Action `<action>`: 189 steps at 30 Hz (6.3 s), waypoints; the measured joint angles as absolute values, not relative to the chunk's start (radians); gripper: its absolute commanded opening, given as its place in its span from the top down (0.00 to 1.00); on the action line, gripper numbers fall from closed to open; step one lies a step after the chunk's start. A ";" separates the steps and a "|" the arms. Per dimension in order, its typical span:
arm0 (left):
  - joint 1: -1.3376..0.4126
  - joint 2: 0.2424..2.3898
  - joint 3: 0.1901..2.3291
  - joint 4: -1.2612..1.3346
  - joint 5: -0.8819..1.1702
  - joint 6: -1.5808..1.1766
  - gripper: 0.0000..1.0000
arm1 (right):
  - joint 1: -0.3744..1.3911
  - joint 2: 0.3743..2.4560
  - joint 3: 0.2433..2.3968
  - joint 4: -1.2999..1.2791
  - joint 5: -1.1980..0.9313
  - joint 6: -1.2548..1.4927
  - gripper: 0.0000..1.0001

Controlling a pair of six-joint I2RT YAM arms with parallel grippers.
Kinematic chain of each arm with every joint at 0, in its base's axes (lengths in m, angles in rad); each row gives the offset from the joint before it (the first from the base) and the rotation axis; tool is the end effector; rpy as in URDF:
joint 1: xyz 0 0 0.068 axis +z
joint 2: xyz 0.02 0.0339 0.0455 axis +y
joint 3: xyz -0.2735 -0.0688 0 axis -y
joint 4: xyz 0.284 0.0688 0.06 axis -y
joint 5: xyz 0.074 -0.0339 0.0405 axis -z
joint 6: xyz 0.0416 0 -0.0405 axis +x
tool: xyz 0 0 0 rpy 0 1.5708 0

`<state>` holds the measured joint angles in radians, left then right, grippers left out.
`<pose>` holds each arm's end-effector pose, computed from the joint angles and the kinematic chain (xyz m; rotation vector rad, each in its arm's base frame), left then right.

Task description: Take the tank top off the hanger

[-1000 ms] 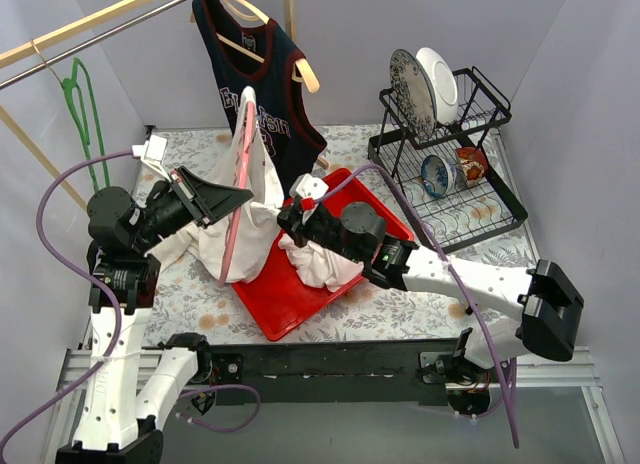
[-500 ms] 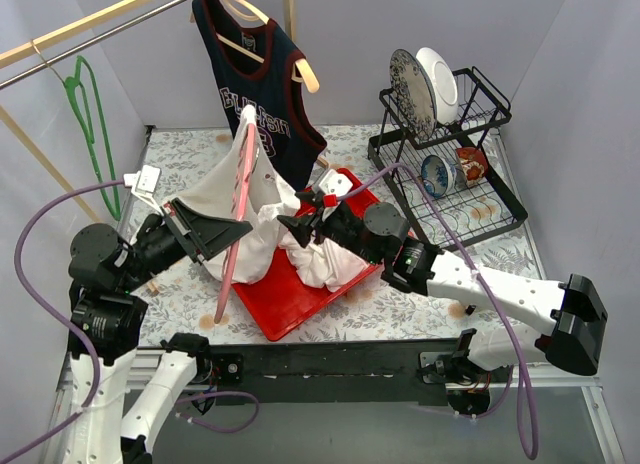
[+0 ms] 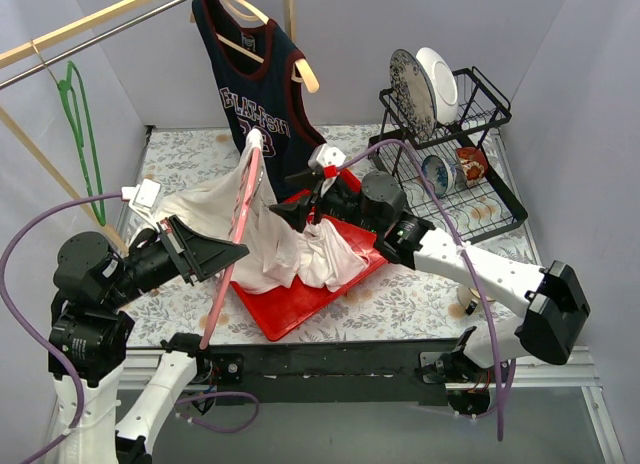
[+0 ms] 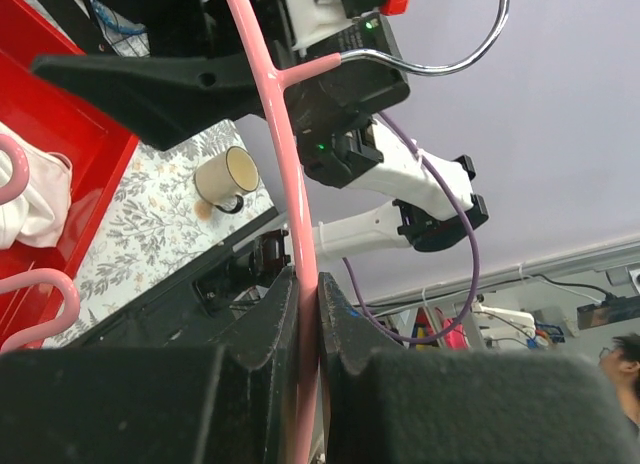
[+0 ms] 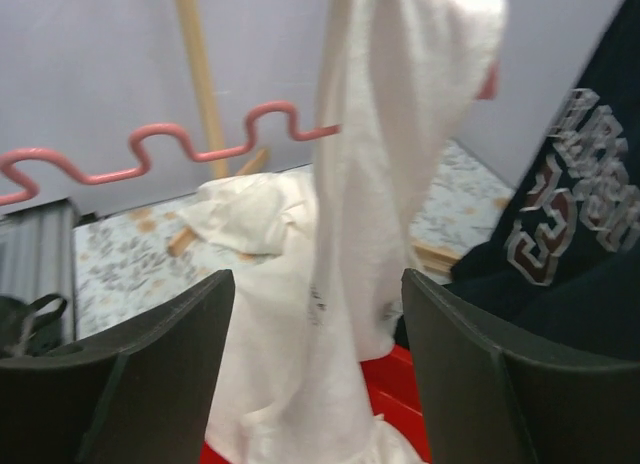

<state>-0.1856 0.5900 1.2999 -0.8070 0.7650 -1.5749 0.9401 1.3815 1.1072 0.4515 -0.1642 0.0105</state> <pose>0.0660 -0.0417 0.4862 -0.6968 1.9411 -1.8515 0.2135 0.3040 0.3832 -0.7773 1.2322 0.8989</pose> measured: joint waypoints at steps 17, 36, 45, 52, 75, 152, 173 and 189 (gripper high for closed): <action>-0.186 0.665 1.496 -0.949 0.862 -1.525 1.00 | 0.945 1.613 1.256 0.550 -0.167 0.051 0.99; -0.194 0.694 1.747 -1.112 1.004 -1.409 1.00 | 0.887 1.603 1.518 0.381 0.057 0.020 0.99; -0.213 0.694 1.858 -1.061 0.997 -1.387 1.00 | 0.876 1.628 1.696 0.286 0.017 0.019 0.99; -0.220 0.680 1.901 -1.002 0.946 -1.400 1.00 | 0.876 1.654 1.852 0.268 -0.161 0.037 0.99; -0.240 0.670 2.077 -0.977 0.472 -1.277 1.00 | 0.876 1.758 2.263 0.664 -0.326 0.207 0.99; -0.258 0.702 1.845 -0.866 0.270 -1.390 1.00 | 0.863 1.393 1.123 -0.222 0.085 0.221 0.13; -0.258 0.702 1.670 -0.764 0.294 -1.940 1.00 | 0.894 1.440 1.121 -0.458 -0.244 0.128 0.16; -0.258 0.787 1.602 -0.865 0.176 -1.998 1.00 | 0.948 1.606 1.140 -0.421 -0.088 0.109 0.99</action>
<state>-0.2577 0.7872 1.6024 -0.8654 0.1761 -1.9980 0.9482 1.6062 1.1397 -0.4206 -0.0883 0.1089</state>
